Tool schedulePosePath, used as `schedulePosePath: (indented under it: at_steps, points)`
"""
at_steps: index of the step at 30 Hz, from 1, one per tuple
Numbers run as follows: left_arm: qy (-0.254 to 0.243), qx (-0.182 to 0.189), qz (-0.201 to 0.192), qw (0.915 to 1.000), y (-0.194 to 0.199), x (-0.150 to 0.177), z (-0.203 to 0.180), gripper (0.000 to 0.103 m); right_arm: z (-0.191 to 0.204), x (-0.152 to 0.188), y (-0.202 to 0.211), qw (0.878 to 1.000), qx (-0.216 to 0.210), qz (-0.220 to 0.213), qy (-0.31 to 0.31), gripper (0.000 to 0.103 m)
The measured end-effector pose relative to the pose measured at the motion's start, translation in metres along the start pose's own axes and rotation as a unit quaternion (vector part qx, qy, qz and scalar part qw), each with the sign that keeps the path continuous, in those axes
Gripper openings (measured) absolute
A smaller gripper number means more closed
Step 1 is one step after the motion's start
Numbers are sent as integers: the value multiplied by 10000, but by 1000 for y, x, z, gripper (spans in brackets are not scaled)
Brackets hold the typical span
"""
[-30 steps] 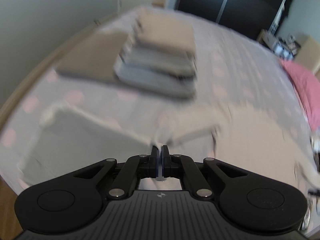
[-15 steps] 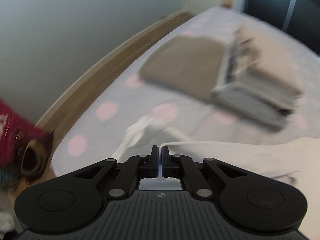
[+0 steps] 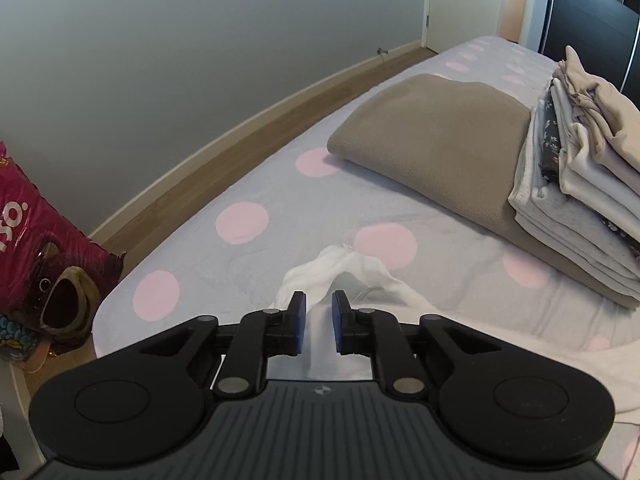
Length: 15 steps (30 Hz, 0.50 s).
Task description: Fold clothes
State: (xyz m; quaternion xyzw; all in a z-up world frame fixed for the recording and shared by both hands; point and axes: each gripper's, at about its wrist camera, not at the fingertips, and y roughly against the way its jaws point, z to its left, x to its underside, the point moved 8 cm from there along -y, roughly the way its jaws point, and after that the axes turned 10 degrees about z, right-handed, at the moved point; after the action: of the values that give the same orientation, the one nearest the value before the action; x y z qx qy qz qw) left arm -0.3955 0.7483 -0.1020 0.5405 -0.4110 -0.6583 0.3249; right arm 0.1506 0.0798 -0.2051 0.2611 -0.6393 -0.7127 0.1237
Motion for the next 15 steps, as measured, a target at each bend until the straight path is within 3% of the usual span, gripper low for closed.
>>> schedulePosePath:
  at_steps: [5,11,15]
  points:
    - [-140,365,196,9990,-6,14,-5,15,4,1,1,9999,-1,-25,107,39]
    - [388,809,526,9946,-34,39,-3,21,3,2,-1,9999,55,7,122,39]
    - [483,467,509,9964,-54,41,-1,21,4,2,0,9999,75,5,120,39]
